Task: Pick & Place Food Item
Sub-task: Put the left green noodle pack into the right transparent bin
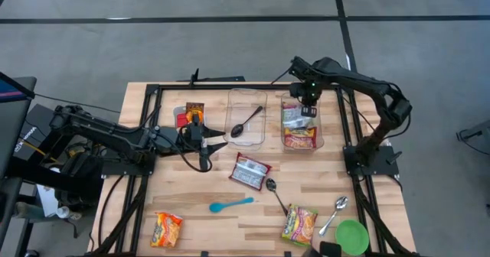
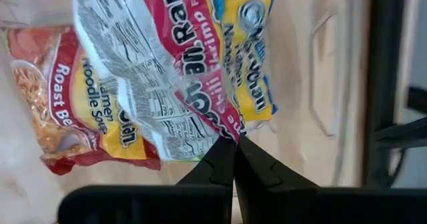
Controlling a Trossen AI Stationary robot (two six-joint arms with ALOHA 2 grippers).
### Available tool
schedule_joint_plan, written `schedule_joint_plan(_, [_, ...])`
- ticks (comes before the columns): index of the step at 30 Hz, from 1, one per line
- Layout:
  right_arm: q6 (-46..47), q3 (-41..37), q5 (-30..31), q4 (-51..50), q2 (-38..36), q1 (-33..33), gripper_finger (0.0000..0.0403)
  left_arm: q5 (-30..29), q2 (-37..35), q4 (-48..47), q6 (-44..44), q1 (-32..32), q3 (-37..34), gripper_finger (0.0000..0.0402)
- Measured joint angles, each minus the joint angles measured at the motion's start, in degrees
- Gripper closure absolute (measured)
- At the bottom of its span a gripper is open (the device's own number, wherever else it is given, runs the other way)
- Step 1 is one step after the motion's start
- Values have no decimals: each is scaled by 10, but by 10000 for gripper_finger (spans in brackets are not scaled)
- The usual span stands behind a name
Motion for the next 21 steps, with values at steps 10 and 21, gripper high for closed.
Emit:
schedule_joint_plan(10, [41,0,3,-1,37,-16,403,0,0,0,0,0,0,243])
schedule_joint_plan(21, [104,0,16,9,39,-55,403,0,0,0,0,0,0,243])
